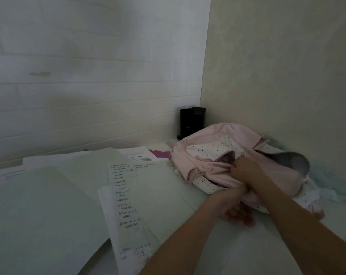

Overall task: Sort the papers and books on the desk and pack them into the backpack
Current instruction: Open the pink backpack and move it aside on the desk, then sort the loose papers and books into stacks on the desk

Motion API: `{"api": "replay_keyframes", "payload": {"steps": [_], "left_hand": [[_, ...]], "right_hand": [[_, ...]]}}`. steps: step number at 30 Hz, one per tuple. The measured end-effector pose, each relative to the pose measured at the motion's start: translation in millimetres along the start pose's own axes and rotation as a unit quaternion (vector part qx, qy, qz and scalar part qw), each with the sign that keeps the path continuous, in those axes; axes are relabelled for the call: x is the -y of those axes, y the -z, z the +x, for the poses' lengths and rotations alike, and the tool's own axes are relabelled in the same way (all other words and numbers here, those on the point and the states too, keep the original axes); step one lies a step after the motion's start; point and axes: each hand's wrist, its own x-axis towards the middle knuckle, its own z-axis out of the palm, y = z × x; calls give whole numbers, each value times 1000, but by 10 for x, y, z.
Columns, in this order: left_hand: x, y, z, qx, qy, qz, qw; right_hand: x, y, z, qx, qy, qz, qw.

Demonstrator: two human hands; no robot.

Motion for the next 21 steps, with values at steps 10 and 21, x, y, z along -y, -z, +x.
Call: {"api": "replay_keyframes", "payload": {"steps": [10, 21], "left_hand": [[-145, 409, -335, 39, 60, 138, 988], [269, 1531, -1108, -416, -81, 324, 846]], "right_hand": [[204, 18, 235, -58, -54, 164, 983], [412, -168, 313, -94, -112, 359, 922]]}}
